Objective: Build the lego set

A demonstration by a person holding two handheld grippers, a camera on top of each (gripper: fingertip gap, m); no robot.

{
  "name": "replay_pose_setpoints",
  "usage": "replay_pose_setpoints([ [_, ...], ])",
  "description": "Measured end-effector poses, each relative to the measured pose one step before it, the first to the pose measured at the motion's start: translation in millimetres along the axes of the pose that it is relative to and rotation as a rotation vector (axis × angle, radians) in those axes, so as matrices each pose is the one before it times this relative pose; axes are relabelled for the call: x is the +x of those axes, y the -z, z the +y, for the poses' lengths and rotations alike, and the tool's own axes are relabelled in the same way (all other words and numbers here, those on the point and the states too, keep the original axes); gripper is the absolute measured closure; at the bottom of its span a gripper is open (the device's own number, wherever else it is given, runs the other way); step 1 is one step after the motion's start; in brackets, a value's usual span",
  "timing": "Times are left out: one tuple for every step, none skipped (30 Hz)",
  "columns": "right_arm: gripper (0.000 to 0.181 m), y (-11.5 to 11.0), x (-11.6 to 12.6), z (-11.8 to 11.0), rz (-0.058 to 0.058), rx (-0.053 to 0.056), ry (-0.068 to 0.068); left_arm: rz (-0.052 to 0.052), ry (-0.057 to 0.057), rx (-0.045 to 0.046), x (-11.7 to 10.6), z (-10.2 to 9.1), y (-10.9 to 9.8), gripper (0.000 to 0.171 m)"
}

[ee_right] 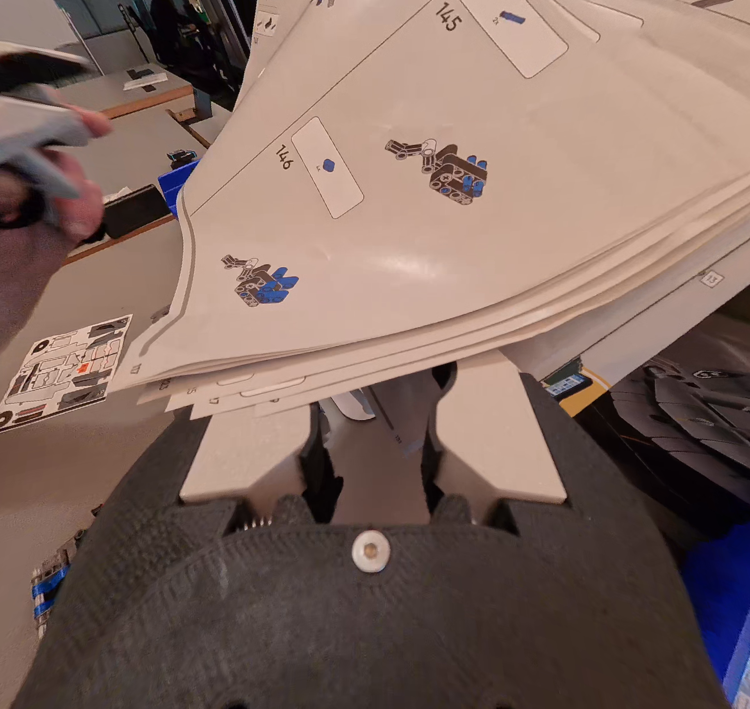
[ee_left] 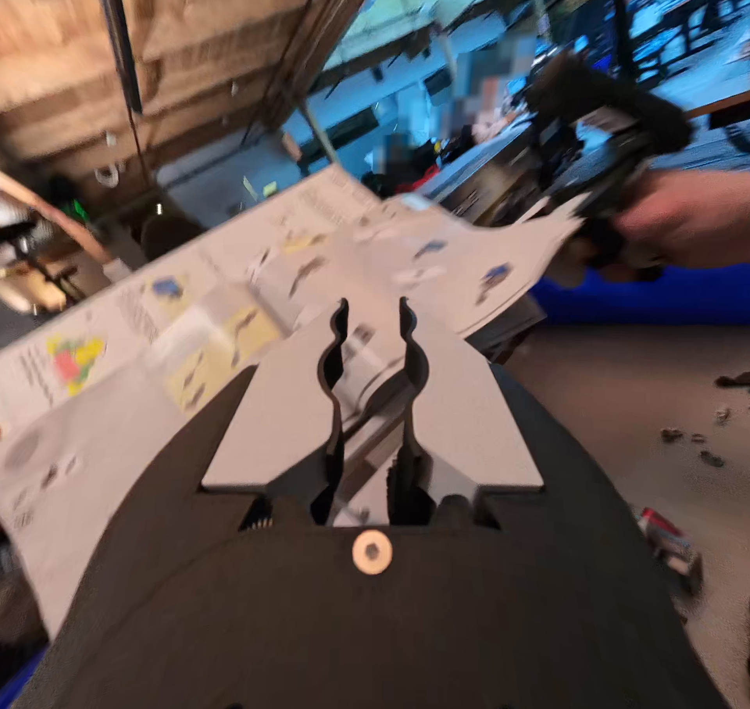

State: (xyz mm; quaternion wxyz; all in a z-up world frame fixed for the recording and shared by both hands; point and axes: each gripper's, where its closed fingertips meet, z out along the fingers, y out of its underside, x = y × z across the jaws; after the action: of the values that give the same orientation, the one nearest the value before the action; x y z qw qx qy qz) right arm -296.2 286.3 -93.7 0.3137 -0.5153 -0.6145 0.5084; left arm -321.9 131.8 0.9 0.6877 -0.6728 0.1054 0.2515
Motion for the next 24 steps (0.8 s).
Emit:
replay_pose_setpoints([
  [0.128,0.00,0.28,-0.09,-0.0008,0.0027,-0.0027,-0.0319,0.0515,-0.07798,-20.32,23.11,-1.60,0.142],
  [0.127,-0.27,0.09,0.00,0.0004,0.0018,-0.0019,-0.0419,0.0272,-0.07489,-19.76,20.51,-3.29,0.138],
  [0.127,-0.29,-0.30,0.07,0.0000,0.0008,-0.0010,-0.0476,0.0060,-0.03565,-17.39,13.98,-3.84,0.140],
  [0.127,-0.18,-0.42,0.13,0.0000,0.0000,0.0006,-0.0142,0.0238,-0.02278,-10.13,10.20,-5.37,0.140],
  [0.127,-0.23,-0.19,0.24,0.0017,-0.0010,0.0015,0.0226,0.0353,-0.03451,-1.96,9.11,-7.21,0.139],
  [0.127,-0.05,0.07,0.25,0.0019,-0.0010,0.0011,0.0246,0.0297,-0.01366,2.24,4.02,-7.14,0.139],
  [0.127,-0.01,0.07,0.19,0.0011,-0.0007,0.0000,0.0409,0.0155,0.01012,9.48,-1.60,-6.02,0.141],
  [0.127,0.08,0.32,0.25,0.0015,-0.0002,0.0002,0.0521,-0.0083,0.00990,15.17,-3.56,-6.34,0.142],
  [0.128,-0.09,0.70,0.30,0.0028,-0.0013,0.0006,0.0188,-0.0342,0.00084,12.70,-3.23,-7.29,0.144],
  [0.128,-0.06,1.09,0.47,0.0034,-0.0022,0.0002,-0.0024,-0.0554,-0.00453,10.55,-3.07,-7.83,0.148],
  [0.128,0.03,1.27,0.30,0.0033,-0.0018,-0.0008,0.0005,-0.0512,-0.01272,10.25,-1.75,-8.54,0.149],
  [0.127,0.11,1.27,0.33,0.0035,-0.0018,-0.0008,-0.0005,-0.0297,-0.03049,8.36,1.03,-9.44,0.151],
  [0.127,0.26,1.28,0.18,0.0036,-0.0009,-0.0001,0.0027,-0.0149,-0.03519,6.71,1.93,-9.60,0.150],
  [0.127,0.37,1.11,0.10,0.0030,0.0001,-0.0005,0.0281,-0.0114,-0.02083,8.41,0.27,-7.86,0.147],
  [0.127,0.65,0.65,-0.10,0.0008,0.0009,-0.0013,0.0271,-0.0059,-0.00345,7.05,-1.34,-5.59,0.147],
  [0.127,0.93,0.60,-0.22,0.0014,0.0011,-0.0006,0.0087,-0.0088,-0.01099,3.20,0.35,-3.40,0.147],
  [0.127,0.91,0.88,0.01,0.0035,0.0002,0.0019,0.0003,-0.0131,-0.01090,1.07,0.88,-1.46,0.147],
  [0.127,1.07,0.84,0.02,0.0031,0.0006,0.0028,0.0018,-0.0122,0.00394,0.74,-0.09,0.22,0.146],
  [0.127,0.98,0.78,0.12,0.0010,0.0018,0.0013,0.0018,-0.0066,0.01287,0.26,-0.72,1.74,0.145],
  [0.127,0.73,0.67,0.49,-0.0003,0.0014,-0.0002,-0.0011,0.0015,0.01620,-0.55,-1.30,3.19,0.145],
  [0.127,0.35,0.82,0.84,0.0003,0.0000,-0.0001,-0.0034,0.0082,0.00548,-1.21,-0.20,3.24,0.145],
  [0.128,0.04,0.74,0.90,0.0000,0.0015,0.0000,0.0005,0.0031,-0.00029,-0.60,0.34,2.92,0.144],
  [0.128,0.07,0.35,0.25,-0.0010,0.0045,-0.0011,-0.0045,-0.0057,-0.00105,-1.38,0.63,2.64,0.143],
  [0.128,0.01,0.07,0.25,0.0000,0.0031,-0.0001,-0.0071,-0.0108,-0.00087,-1.36,0.81,1.99,0.141],
])
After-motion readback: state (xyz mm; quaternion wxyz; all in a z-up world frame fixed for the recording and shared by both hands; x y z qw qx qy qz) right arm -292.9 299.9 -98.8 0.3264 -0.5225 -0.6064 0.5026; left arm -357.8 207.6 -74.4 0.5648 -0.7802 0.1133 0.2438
